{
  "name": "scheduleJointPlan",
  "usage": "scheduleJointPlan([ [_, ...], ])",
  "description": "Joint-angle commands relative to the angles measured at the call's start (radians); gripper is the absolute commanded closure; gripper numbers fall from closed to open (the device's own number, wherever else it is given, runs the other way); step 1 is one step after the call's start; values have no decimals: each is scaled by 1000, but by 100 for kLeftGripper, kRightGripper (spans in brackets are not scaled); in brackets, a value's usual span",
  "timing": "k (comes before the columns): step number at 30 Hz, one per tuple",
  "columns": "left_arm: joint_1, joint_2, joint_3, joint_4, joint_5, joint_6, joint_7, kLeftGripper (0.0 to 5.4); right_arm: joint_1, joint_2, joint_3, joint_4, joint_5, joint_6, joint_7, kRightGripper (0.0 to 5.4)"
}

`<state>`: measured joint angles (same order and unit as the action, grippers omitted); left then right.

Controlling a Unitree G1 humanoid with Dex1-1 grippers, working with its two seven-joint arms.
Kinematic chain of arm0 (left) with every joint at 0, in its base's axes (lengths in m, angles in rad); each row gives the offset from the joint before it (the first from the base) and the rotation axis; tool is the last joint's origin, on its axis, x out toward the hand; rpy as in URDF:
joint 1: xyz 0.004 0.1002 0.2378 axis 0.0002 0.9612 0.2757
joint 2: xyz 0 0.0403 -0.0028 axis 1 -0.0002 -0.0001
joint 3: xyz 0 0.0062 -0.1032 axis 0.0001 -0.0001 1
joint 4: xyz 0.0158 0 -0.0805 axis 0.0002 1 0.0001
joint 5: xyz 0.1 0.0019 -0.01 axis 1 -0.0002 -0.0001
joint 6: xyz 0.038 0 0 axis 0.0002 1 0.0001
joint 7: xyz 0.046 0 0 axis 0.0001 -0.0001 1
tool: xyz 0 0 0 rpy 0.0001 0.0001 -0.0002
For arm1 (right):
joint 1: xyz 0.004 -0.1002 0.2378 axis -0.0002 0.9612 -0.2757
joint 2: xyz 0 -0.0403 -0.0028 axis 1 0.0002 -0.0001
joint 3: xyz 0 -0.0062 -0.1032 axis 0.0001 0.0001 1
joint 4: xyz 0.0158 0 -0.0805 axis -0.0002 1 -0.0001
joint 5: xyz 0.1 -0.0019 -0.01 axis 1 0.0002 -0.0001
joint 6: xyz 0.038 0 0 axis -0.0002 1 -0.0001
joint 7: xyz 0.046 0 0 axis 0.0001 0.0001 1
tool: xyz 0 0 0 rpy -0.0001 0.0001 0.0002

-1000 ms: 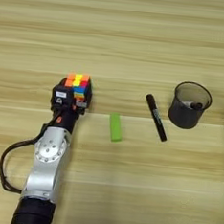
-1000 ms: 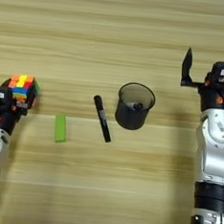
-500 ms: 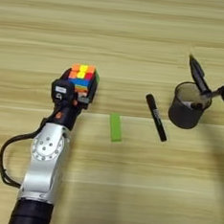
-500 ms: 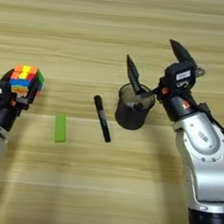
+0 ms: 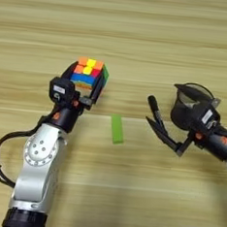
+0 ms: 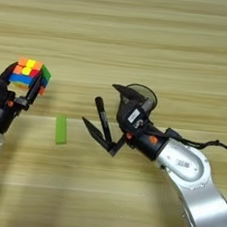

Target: Move the objects on the table

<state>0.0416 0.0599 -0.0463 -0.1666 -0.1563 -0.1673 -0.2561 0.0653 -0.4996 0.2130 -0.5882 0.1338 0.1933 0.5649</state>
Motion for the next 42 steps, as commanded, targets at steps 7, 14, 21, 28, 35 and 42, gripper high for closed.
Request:
scheduleJointPlan([
  [7, 35, -22, -133, -1, 37, 33, -24, 212, -28, 83, 122, 149, -213, -105, -101, 0],
  [14, 62, -29, -213, 5, 56, 40, -38, 212, -36, 179, 141, 257, -249, -159, -171, 0],
  [21, 75, -28, -251, 4, 62, 41, -48, 212, -32, 210, 134, 280, -237, -174, -167, 0],
  [28, 78, -26, -270, 12, 68, 37, -54, 212, -33, 226, 129, 292, -234, -180, -162, 0],
  [35, 80, -24, -290, 14, 70, 39, -72, 212, -41, 235, 123, 318, -232, -190, -162, 0],
  [42, 80, -26, -299, 15, 71, 43, -78, 212, -47, 244, 115, 336, -217, -194, -158, 0],
])
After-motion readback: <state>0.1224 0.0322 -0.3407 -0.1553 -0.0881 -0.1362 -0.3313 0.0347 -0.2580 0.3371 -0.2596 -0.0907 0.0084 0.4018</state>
